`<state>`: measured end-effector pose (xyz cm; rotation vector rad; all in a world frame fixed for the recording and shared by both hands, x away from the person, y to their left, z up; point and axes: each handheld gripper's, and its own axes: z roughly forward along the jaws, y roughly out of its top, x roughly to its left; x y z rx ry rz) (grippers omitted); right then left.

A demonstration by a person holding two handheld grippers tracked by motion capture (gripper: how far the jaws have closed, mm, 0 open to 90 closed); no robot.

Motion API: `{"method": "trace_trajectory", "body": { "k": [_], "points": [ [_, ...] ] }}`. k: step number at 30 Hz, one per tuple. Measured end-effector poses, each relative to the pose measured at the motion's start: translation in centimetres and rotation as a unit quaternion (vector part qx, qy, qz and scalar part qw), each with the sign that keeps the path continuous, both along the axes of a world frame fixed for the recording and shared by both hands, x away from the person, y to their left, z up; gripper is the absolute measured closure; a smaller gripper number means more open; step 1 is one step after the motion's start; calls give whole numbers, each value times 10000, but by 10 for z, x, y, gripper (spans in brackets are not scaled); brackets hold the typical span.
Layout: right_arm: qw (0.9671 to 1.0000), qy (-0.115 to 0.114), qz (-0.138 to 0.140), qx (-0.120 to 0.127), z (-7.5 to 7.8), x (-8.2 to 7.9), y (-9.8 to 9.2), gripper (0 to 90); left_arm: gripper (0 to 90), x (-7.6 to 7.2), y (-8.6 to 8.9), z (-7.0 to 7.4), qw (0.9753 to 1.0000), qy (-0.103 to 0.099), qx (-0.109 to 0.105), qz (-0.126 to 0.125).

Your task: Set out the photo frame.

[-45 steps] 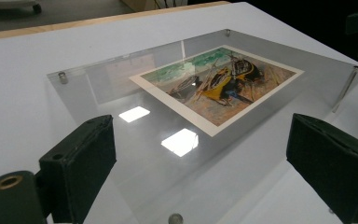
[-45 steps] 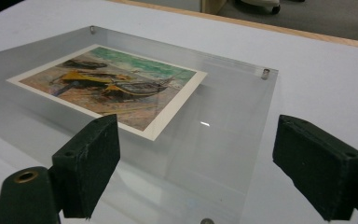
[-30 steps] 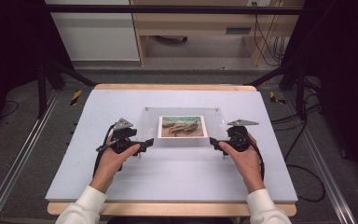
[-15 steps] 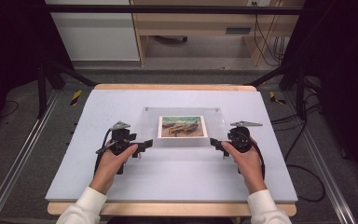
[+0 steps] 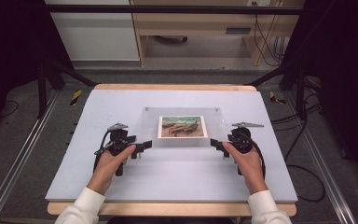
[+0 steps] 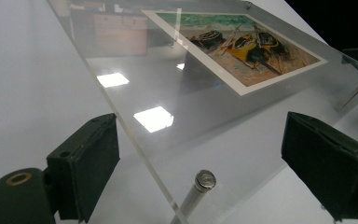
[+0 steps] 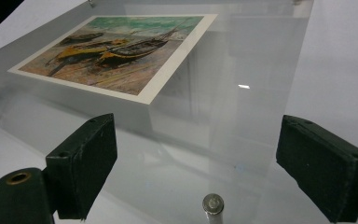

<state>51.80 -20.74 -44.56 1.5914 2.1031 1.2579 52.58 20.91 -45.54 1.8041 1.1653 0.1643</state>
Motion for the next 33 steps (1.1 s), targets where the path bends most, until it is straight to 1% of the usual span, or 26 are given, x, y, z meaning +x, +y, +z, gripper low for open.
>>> {"method": "trace_trajectory", "body": {
  "k": [2, 3, 5, 9, 15, 16, 18, 20, 27, 33],
  "points": [
    [10000, 27, -5, 23, 0, 0, 0, 126, 109, 0, 1, -1, 9999, 70, -81, 0],
    [10000, 57, -13, 39, 0, 0, 0, 125, 113, 1, 0, -2, 9998, 115, -157, -29],
    [9999, 98, -24, 100, -1, 1, -1, 123, 113, 1, 0, -4, 9996, 157, -245, -72],
    [9996, 159, -75, 231, -3, 1, -2, 123, 112, 1, -1, -4, 9996, 137, -229, -40],
    [9992, 206, -102, 335, -5, 1, -3, 122, 112, 2, -2, -5, 9996, 128, -267, -35],
    [9987, 259, -106, 429, -6, 1, -4, 122, 112, 2, -2, -5, 9995, 129, -274, -35],
    [9985, 275, -100, 462, -6, 1, -5, 122, 112, 2, -2, -6, 9995, 121, -280, -29],
    [9978, 346, -39, 562, -7, 2, -3, 117, 112, 2, -2, -6, 9995, 117, -279, -30],
    [9974, 352, -46, 626, -9, 2, -3, 119, 113, 3, -2, -6, 9996, 100, -279, -35],
    [9976, 330, -62, 610, -9, 1, -3, 134, 114, 2, -2, -6, 9996, 85, -262, -23]
  ]
}}
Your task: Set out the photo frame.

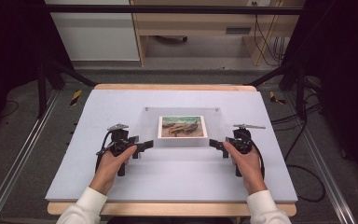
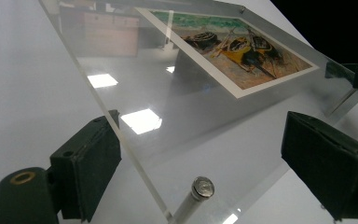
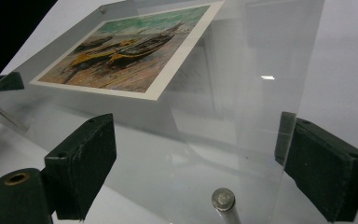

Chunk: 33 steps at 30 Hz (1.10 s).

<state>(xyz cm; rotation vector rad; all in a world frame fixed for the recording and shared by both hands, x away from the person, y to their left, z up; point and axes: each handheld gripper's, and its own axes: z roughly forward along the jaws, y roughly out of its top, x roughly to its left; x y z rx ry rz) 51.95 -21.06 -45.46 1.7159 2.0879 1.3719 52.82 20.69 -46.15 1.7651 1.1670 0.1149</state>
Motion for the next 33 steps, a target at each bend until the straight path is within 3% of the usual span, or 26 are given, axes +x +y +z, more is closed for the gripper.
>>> {"method": "trace_trajectory", "body": {
  "k": [12, 21, 33],
  "points": [
    [10000, 9, 0, 4, 1, -2, -2, 171, 125, -3, 0, 1, 10000, -28, 81, 22],
    [9999, -69, -30, 118, 0, -7, -6, 217, 171, -9, 3, 0, 9999, -96, -22, 85],
    [9996, -252, 112, -110, 4, -15, -6, 224, 211, -18, 4, 5, 9995, -241, 189, 25]
  ]
}}
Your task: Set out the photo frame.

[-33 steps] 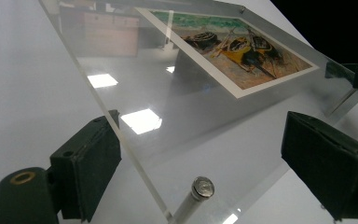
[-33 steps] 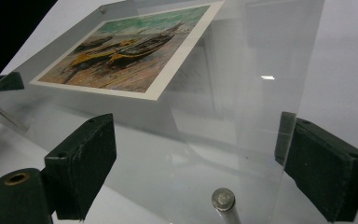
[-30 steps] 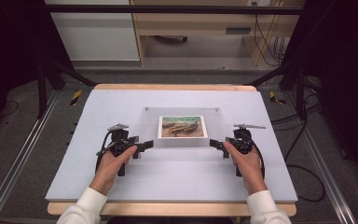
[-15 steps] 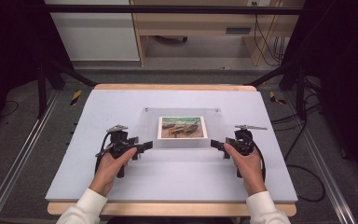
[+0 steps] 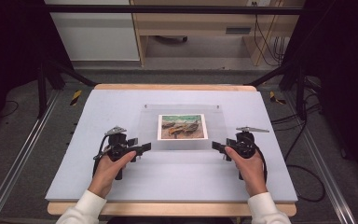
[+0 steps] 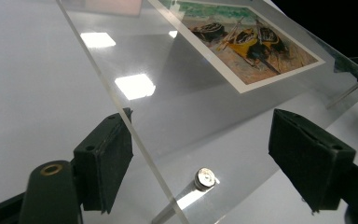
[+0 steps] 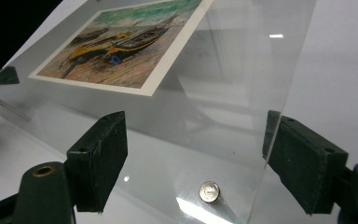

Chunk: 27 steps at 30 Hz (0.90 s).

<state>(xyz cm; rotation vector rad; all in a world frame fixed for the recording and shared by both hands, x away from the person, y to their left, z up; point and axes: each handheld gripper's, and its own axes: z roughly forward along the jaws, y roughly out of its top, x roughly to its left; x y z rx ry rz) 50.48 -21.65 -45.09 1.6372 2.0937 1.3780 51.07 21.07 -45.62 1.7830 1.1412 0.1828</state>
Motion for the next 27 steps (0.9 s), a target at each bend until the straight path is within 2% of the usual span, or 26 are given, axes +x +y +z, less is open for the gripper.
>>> {"method": "trace_trajectory", "body": {
  "k": [4, 11, 21, 27],
  "points": [
    [10000, -46, 29, -61, 1, -4, 0, 233, 240, -3, 1, 0, 10000, -47, -8, 51],
    [9999, -107, 79, -83, 2, -9, -1, 248, 246, -8, -1, 3, 9999, -97, 107, 68],
    [9997, -163, 143, -132, 3, -12, -2, 259, 273, -12, 0, 4, 9999, -100, 106, 76],
    [9993, -217, 193, -217, 4, -16, -3, 266, 284, -15, 0, 6, 9996, -156, 247, 21]
  ]
}}
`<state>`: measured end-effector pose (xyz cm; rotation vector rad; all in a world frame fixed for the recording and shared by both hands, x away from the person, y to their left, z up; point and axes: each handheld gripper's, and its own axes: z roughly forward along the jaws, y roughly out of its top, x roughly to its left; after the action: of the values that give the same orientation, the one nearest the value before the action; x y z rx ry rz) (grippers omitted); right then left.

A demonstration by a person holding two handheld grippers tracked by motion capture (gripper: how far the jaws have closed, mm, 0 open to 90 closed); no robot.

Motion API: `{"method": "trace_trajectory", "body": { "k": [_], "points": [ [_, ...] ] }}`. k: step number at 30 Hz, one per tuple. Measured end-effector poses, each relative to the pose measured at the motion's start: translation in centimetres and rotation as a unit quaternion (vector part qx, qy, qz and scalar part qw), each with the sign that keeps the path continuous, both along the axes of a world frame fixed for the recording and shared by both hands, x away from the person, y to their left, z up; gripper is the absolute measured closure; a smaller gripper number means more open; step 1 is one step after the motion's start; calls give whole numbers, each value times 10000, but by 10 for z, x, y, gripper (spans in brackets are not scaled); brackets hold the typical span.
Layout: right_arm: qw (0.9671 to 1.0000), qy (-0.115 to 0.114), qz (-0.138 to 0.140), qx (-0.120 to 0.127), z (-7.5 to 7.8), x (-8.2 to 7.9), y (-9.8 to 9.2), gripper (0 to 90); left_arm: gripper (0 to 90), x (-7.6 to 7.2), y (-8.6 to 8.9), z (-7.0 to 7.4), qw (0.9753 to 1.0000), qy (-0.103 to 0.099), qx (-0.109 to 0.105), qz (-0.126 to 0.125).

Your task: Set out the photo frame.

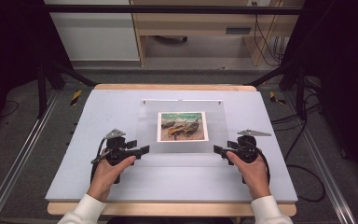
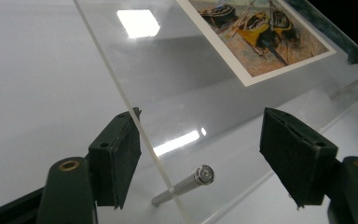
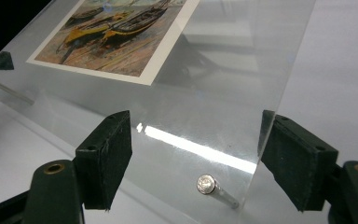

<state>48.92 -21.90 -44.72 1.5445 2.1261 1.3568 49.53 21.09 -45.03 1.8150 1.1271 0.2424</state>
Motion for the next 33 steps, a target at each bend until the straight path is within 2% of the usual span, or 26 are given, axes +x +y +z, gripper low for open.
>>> {"method": "trace_trajectory", "body": {
  "k": [9, 33],
  "points": [
    [9999, -69, 21, -130, 2, -9, 0, 291, 318, -10, 0, 2, 9999, -64, 110, 0],
    [9990, -245, 65, -361, 3, -23, 0, 344, 380, -22, 2, 4, 9994, -156, 305, -54]
  ]
}}
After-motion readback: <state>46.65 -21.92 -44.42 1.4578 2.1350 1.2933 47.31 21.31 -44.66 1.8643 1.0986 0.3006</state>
